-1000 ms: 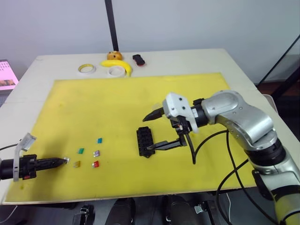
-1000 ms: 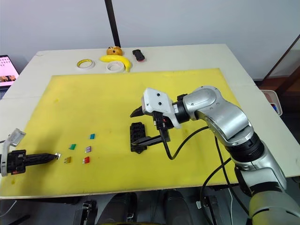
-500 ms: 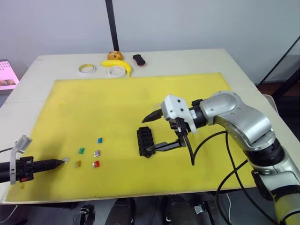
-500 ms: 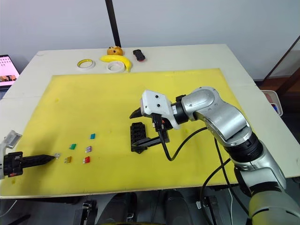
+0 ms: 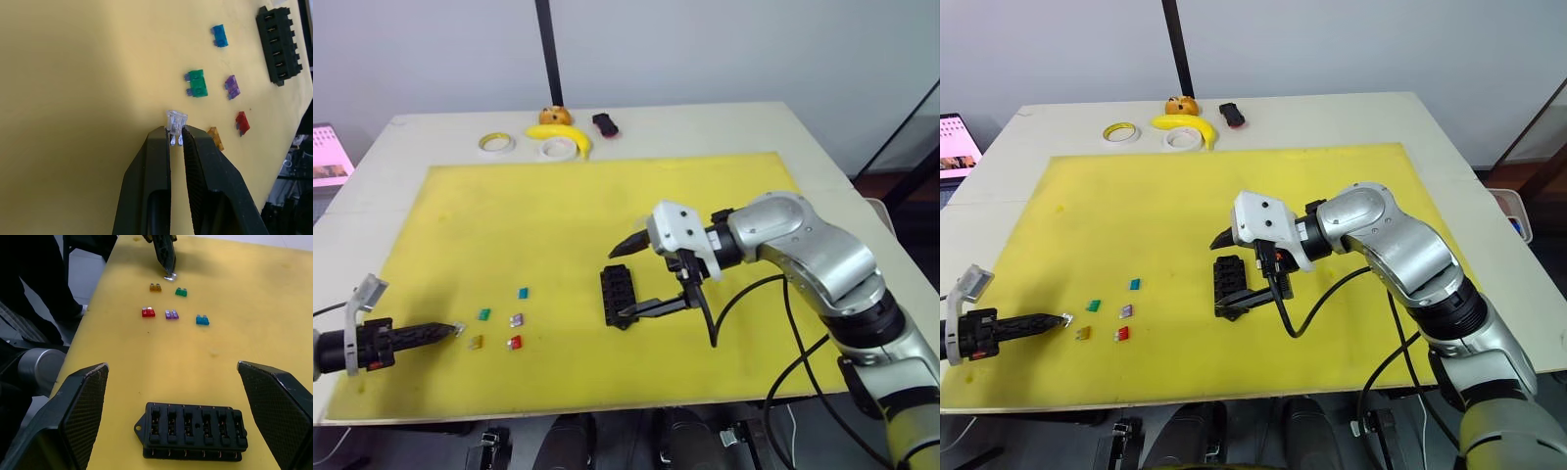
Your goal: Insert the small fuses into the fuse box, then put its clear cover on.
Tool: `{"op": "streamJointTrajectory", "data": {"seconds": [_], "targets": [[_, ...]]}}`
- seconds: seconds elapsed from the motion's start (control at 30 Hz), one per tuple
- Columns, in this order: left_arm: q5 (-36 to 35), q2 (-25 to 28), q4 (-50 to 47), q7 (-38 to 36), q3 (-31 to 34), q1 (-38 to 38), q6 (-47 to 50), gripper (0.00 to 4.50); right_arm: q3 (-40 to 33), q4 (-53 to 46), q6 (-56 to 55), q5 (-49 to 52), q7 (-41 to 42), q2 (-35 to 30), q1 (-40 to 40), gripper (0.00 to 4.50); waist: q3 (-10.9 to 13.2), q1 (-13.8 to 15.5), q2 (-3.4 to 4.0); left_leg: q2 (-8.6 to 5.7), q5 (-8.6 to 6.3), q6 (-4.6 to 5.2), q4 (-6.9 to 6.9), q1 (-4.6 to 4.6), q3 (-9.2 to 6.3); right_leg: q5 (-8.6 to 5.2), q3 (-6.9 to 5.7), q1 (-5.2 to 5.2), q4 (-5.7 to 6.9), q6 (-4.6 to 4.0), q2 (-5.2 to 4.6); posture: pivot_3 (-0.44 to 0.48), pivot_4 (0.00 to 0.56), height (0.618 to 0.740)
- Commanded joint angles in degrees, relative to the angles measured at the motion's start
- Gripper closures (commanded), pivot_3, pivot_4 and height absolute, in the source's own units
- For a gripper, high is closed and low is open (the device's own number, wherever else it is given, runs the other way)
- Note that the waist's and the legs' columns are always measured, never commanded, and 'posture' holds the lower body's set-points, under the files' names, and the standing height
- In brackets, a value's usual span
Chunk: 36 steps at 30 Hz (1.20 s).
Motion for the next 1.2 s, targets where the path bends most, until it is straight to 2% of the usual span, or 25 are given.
{"op": "streamJointTrajectory", "data": {"seconds": [0.03,0.37,0.43,0.6,1.07,1.2], "targets": [[-0.62,0.13,-1.50,-0.04,1.13,0.79,-0.08,3.96,-0.50,-0.73,-1.20,-0.15,0.02,0.29,-0.40,0.00,0.00,0.01,0.00,0.00,0.00,0.00,0.00,0.00,0.00,0.00,0.00,0.00,0.00,0.00,0.00,0.000,0.150,0.740],[-0.01,-0.54,-1.96,0.61,0.54,1.48,-1.58,3.96,-0.27,-0.34,-1.87,-0.84,0.05,0.26,-0.41,0.00,0.00,0.06,0.00,-0.01,0.00,0.00,-0.02,0.00,0.00,0.00,0.00,-0.01,-0.01,-0.01,-0.04,0.000,0.150,0.740],[0.07,-0.81,-1.86,0.92,0.44,1.44,-1.75,4.50,-0.22,-0.16,-2.11,-1.02,0.05,0.35,-0.44,0.00,0.00,0.06,0.00,-0.01,0.00,0.00,-0.02,0.00,0.00,0.00,0.01,-0.01,-0.01,-0.01,-0.05,0.000,0.150,0.740],[0.03,-1.08,-2.08,1.35,0.60,1.78,-2.32,4.50,-0.12,-0.04,-2.39,-1.41,-0.01,0.54,-0.38,0.00,0.00,0.11,0.00,-0.01,0.00,0.00,-0.02,0.00,-0.01,-0.01,0.01,-0.01,-0.01,-0.03,-0.06,0.000,0.150,0.740],[-2.14,1.58,-6.06,1.00,9.27,6.58,-1.98,4.50,0.14,0.13,-3.21,-1.65,0.13,1.03,-0.09,0.00,0.01,-0.02,0.01,0.01,-0.01,-0.03,-0.17,0.00,-0.02,-0.11,0.07,-0.07,-0.13,-0.30,-0.15,0.000,0.150,0.740],[-4.65,1.25,-12.37,1.65,12.52,8.07,-0.23,4.50,0.00,0.40,-3.45,-1.54,0.32,1.34,0.11,0.00,0.01,-0.03,0.01,0.00,-0.02,-0.03,-0.20,-0.06,-0.01,-0.08,0.08,-0.06,-0.33,-0.36,-0.18,0.000,0.150,0.740]]}}
